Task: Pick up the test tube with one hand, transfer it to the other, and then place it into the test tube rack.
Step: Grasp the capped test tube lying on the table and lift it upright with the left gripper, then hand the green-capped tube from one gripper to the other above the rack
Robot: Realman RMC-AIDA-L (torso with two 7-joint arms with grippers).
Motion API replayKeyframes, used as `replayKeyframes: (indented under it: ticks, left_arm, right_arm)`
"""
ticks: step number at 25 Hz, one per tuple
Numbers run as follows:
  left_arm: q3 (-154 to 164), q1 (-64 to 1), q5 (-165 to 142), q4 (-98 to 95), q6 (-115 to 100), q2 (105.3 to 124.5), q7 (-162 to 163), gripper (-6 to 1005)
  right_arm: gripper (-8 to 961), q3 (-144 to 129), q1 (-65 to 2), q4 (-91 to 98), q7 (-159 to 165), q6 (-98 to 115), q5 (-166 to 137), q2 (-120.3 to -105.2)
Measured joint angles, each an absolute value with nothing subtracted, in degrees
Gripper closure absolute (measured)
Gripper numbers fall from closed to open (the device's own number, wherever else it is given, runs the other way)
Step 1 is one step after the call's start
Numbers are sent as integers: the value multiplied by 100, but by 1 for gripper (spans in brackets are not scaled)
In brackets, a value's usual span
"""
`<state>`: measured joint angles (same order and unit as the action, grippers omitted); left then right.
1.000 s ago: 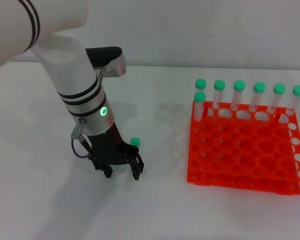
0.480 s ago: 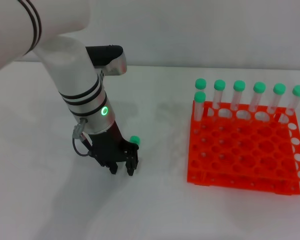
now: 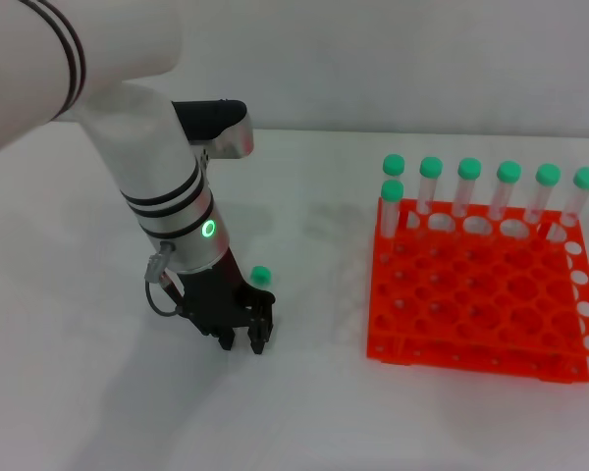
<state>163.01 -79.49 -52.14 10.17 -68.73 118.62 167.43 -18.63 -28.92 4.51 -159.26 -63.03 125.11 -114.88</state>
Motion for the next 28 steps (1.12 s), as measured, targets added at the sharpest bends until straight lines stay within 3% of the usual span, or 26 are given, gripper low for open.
replayKeyframes:
  ticks: [5, 12, 15, 20, 25, 28]
  left_arm:
    - [16302, -7936, -5330, 1013, -6872, 11862, 16729, 605]
    - [16303, -8025, -5335, 1041, -6746, 11816, 16606, 757]
    - [16296, -8111, -5173, 1079, -6509, 11726, 16491, 807]
    - [16294, -8153, -4280, 1325, -5613, 11618, 15985, 807]
    - [16294, -7881, -2252, 1473, -4586, 11654, 14539, 806]
    - [16295, -7597, -919, 1485, -4060, 11780, 13297, 806]
  right_arm:
    - [101, -1863, -2892, 451, -15926, -6301, 12523, -11491]
    - [102, -1863, -2871, 451, -15926, -6301, 12536, -11502]
    - [102, -1862, -2858, 451, -15926, -6301, 12551, -11503]
    - [102, -1780, -2842, 440, -15926, -6300, 12570, -11513]
    - [102, -1682, -2785, 409, -15928, -6315, 12575, -11526]
    - [102, -1663, -2714, 403, -15937, -6322, 12576, -11538]
